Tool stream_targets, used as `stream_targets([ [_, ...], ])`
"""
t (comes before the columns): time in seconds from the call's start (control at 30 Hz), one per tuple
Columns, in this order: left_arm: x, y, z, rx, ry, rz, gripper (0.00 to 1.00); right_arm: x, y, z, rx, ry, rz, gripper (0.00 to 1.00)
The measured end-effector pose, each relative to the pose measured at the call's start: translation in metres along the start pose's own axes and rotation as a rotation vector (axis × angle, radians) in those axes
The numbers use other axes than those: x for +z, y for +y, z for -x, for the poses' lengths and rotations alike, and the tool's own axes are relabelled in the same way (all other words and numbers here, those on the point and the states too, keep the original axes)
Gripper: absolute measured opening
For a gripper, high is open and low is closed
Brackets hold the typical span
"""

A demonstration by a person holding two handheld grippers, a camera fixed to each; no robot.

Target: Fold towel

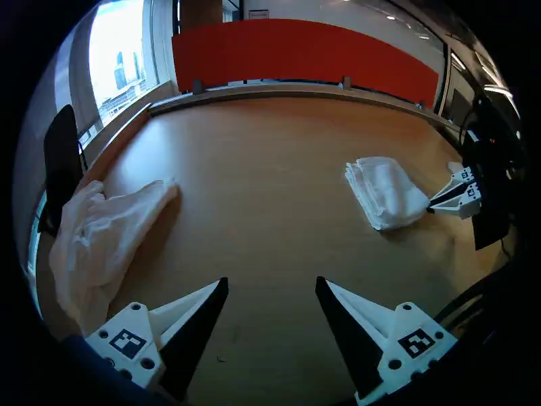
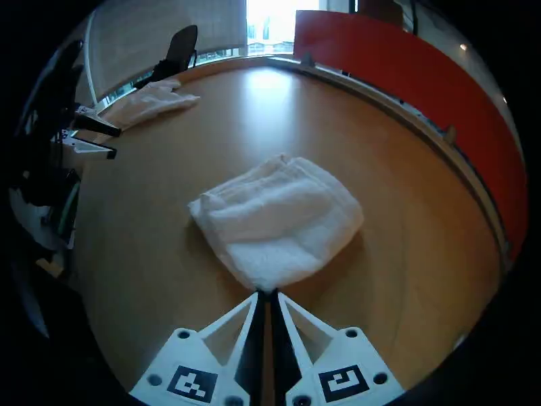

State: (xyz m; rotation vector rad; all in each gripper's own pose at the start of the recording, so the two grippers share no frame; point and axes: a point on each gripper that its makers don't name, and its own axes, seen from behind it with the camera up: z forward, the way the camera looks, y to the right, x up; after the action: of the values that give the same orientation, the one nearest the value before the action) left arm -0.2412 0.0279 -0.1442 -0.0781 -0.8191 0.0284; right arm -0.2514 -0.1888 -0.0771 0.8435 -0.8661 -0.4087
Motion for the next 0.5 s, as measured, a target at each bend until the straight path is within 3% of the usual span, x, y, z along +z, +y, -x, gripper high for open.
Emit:
stream_targets([
  [0.5, 0.001, 0.002, -0.007, 0.000, 0.028, 0.012, 0.96, -0.042, 0.019, -0.097, -0.067, 0.124, 0.038, 0.05],
])
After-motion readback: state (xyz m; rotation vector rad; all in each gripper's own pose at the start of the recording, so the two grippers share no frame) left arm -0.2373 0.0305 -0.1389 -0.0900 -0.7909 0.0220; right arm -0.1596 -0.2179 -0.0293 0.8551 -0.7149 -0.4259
